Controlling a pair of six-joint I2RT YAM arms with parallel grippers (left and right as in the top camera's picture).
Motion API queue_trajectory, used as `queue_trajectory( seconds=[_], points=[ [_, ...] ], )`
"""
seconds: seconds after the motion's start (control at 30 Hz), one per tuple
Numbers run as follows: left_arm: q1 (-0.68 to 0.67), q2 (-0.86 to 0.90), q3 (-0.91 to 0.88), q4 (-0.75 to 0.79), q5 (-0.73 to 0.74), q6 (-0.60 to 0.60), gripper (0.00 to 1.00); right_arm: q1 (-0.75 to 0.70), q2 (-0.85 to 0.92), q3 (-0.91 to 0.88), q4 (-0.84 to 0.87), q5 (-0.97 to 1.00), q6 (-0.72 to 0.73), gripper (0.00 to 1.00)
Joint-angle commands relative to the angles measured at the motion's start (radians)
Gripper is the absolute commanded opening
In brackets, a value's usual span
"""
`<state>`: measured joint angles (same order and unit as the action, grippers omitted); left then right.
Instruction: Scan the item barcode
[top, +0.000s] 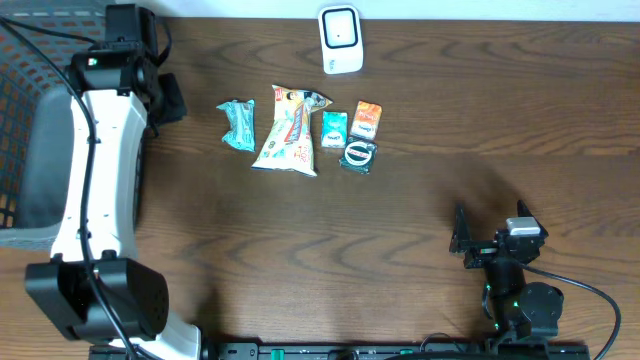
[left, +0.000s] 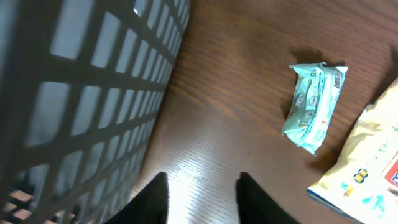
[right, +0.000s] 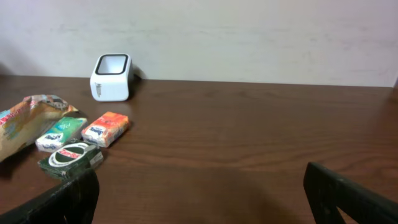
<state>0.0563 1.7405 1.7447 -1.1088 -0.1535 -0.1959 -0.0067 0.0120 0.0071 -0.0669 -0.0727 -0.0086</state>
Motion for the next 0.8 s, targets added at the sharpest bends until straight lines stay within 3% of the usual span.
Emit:
queue_trajectory(
  seconds=[0.0, 0.07, 0.77],
  points=[
    [0.018, -0.040, 0.001, -0.010, -0.037, 0.024, 0.27, 0.008, -0.005, -0.002, -0.004, 0.003, 0.000, 0.99],
    [0.029, -0.040, 0.000, -0.013, -0.058, 0.023, 0.23, 0.008, -0.005, -0.002, -0.004, 0.003, 0.000, 0.99],
    [0.135, -0.040, 0.000, 0.000, -0.061, 0.024, 0.24, 0.008, -0.005, -0.002, -0.004, 0.003, 0.000, 0.99]
  ],
)
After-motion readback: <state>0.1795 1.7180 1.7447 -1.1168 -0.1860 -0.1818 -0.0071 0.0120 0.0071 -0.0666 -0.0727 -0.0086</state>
